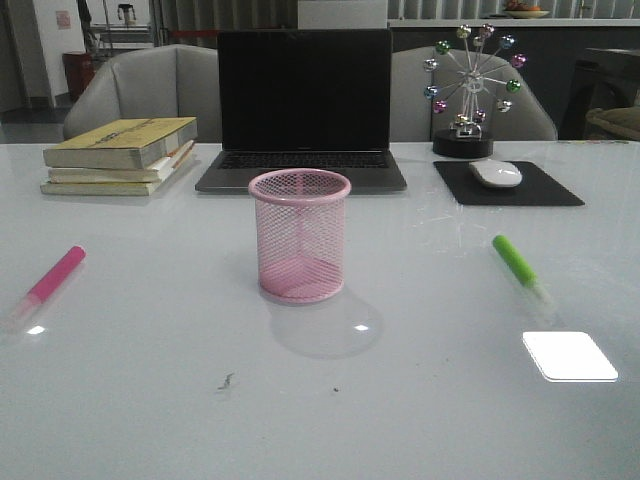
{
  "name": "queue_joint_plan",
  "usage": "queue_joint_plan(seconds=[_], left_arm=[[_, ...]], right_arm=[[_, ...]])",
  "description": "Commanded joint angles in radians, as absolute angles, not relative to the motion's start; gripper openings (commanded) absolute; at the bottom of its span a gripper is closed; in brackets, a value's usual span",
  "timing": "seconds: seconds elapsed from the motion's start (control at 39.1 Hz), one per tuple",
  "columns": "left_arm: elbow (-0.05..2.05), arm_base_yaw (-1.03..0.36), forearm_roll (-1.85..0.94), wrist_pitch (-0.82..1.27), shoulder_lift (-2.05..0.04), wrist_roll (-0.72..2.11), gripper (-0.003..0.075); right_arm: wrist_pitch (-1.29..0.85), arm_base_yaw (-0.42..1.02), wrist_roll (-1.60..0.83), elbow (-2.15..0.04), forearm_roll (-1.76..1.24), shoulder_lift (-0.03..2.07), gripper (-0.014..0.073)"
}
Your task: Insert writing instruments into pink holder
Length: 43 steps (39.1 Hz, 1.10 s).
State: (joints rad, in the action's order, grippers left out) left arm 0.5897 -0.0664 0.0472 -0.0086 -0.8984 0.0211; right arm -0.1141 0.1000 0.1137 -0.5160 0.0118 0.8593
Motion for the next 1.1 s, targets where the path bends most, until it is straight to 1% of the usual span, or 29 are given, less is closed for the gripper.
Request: queue_joint_plan(seconds=[0.0, 0.1, 0.15, 0.2, 0.23, 0.26, 0.38, 0.46, 0.51, 0.87, 1.07], left_arm=[[0.630, -0.068, 0.046, -0.100, -0.891, 0.013, 0.0164], [0.630, -0.068, 0.046, -0.100, -0.891, 0.013, 0.0301], [0.630, -0.068, 0.046, -0.100, -0.891, 0.013, 0.0355], [0.630, -0.068, 0.046, -0.100, -0.891, 0.013, 0.0391], [0.630, -0.068, 0.046, -0.100, -0.891, 0.013, 0.0401], [0.630, -0.068, 0.046, -0.100, -0.891, 0.013, 0.0407], [0.630, -0.068, 0.046, -0.100, -0.891, 0.013, 0.0407], [0.630, -0.068, 0.046, -0.100, -0.891, 0.013, 0.0407], [0.630, -0.068, 0.046, -0.100, -0.891, 0.013, 0.0407], [0.630, -0.068, 0.046, -0.111, -0.893, 0.013, 0.0407], [0.630, -0.068, 0.046, -0.120, -0.895, 0.013, 0.0407]], right_arm=[[-0.023, 0.096, 0.106, -0.557, 0.012, 0.856, 0.0060], [-0.028, 0.096, 0.106, -0.557, 0.012, 0.856, 0.0087], [-0.033, 0.096, 0.106, -0.557, 0.015, 0.856, 0.0127], [-0.038, 0.096, 0.106, -0.557, 0.023, 0.856, 0.0173], [-0.038, 0.096, 0.106, -0.557, 0.025, 0.856, 0.0195], [-0.038, 0.096, 0.106, -0.557, 0.031, 0.856, 0.0237], [-0.038, 0.096, 0.106, -0.557, 0.043, 0.856, 0.0393], [-0.038, 0.096, 0.106, -0.557, 0.047, 0.856, 0.0457], [-0.039, 0.096, 0.106, -0.557, 0.048, 0.856, 0.0484], [-0.046, 0.096, 0.106, -0.557, 0.048, 0.856, 0.0490], [0.000, 0.096, 0.106, -0.560, 0.048, 0.856, 0.0490]])
